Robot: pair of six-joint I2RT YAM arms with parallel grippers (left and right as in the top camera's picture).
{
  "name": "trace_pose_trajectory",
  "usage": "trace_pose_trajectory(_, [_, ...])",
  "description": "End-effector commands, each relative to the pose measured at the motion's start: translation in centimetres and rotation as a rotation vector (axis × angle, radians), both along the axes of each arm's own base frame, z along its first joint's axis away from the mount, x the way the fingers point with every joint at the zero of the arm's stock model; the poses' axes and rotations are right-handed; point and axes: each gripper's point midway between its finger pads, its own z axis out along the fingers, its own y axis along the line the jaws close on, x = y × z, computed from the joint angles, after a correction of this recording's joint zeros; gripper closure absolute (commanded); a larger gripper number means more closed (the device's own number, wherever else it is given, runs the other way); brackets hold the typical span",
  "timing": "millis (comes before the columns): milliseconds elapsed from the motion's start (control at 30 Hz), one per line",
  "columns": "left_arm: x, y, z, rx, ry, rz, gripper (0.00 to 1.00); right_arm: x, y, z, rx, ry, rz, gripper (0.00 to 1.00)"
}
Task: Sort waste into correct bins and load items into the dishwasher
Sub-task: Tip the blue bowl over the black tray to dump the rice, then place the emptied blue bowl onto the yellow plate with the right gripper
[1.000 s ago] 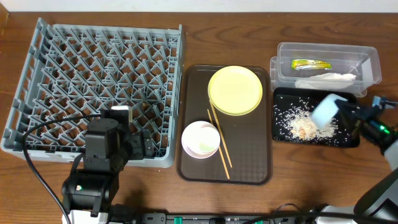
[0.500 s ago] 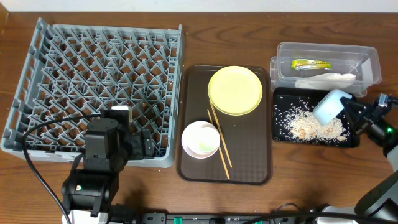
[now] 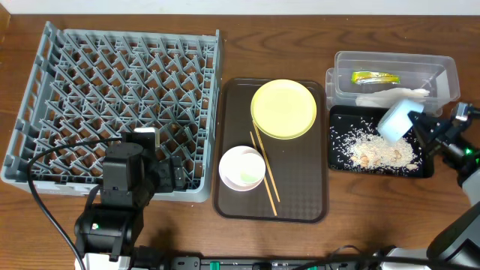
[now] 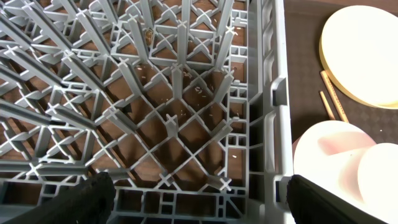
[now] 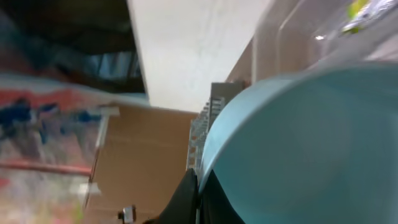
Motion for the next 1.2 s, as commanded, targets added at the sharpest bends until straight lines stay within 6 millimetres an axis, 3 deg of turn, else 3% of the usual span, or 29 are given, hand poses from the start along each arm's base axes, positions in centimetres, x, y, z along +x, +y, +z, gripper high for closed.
trace_pose_trajectory(0, [0.3,-0.1,1.1,-0.009,-0.025,0.007,0.09,0.0,1.2,0.6,-0.016,-0.030,0.040,0.99])
trace_pose_trajectory(67, [0.3,-0.1,1.1,-0.009,-0.025,0.007,0.09,0.4,0.7,-0.9,0.024,0.101,-0.026,0.99])
trace_pose_trajectory(133, [0.3,-0.1,1.1,-0.009,-0.025,0.007,0.09,0.5,1.4,-1.5,0.056,0.170,-0.026,0.99])
trace_pose_trajectory(400, [0.3,-0.1,1.1,-0.009,-0.025,0.007,0.09,1.2,7.5,-2.0,0.036,0.241,0.110,0.99])
trace_pose_trajectory(500, [0.3,-0.1,1.1,-0.009,-0.025,0.007,0.09,1.3,9.9,-0.4,-0.035,0.190,0.151,0.99])
trace_pose_trajectory(667, [0.3,-0.1,1.1,-0.008,-0.025,0.008,0.09,1.2,13.7,5.3,-0.199,0.015,0.174,0.99])
trace_pose_trajectory(800, [0.3,-0.1,1.1,-0.008,-0.025,0.008,0.09,0.8,17.3,8.1,-0.266,-0.074,0.224,0.99])
trace_pose_trajectory(933, [0.3,-0.1,1.1,-0.009,-0.025,0.007,0.09,1.5,20.7,7.8,-0.331,-0.061,0.239,0.99])
trace_pose_trajectory(1167, [0.3,-0.1,1.1,-0.008,-0.025,0.007,0.09,4.2,21.9,8.0,-0.657,-0.133,0.073,0.99])
